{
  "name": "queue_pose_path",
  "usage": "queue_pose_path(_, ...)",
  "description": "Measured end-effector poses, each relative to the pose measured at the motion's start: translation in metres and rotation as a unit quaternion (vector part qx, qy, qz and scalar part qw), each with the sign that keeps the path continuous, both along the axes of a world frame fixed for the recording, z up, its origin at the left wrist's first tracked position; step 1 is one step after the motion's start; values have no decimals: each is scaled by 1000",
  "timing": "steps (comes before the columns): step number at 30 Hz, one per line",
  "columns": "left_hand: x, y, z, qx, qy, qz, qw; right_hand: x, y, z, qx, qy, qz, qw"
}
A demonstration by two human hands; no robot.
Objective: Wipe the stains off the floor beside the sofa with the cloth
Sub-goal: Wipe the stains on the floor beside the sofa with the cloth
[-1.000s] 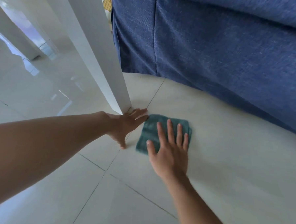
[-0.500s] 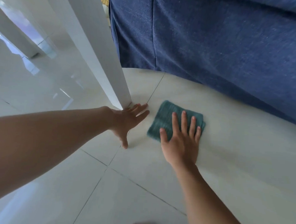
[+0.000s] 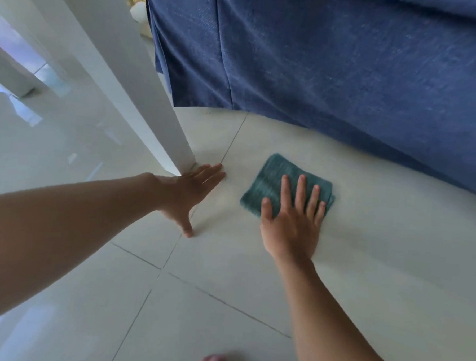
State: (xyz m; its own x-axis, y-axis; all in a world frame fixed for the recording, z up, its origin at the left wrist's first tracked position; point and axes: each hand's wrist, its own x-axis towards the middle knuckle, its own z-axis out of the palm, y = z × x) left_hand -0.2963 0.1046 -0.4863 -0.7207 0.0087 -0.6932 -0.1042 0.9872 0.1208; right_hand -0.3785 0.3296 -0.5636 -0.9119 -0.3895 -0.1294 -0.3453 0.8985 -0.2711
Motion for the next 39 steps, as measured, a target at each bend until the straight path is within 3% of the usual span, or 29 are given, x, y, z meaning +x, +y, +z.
queue_pose_path(4,-3,1,-3,-17,7,-18,1000,40,34,9,-3,0,-146,989)
queue_pose_path(8,-20,-1,-3,-20,11,-31,999,90,6,17,-9,-22,-8,1000)
queue_pose_path(12,-22,2,-5,-19,22,-12,1000,26,9,12,-25,2,49,998)
queue_pose_path(15,-24,8,-4,6,65,1,998,-25,38,10,11,-22,-1,1000)
queue_pose_path(21,-68,38,-9,16,138,-75,987,-60,166,9,42,-6,-136,990)
queue_pose_path(24,-101,64,-11,26,166,-115,979,-46,204,14,41,-22,-193,980)
queue_pose_path(28,-127,98,-19,56,190,-150,969,23,174,16,41,-20,-218,975)
queue_pose_path(31,-137,120,-21,90,215,-173,957,52,134,18,19,-25,-144,989)
queue_pose_path(34,-151,141,-16,132,225,-179,949,31,125,22,-59,-46,-81,994)
queue_pose_path(37,-163,156,-11,155,220,-210,940,1,138,27,-216,-36,-116,969)
queue_pose_path(39,-166,165,-12,147,206,-240,937,-13,151,29,-220,3,-120,968)
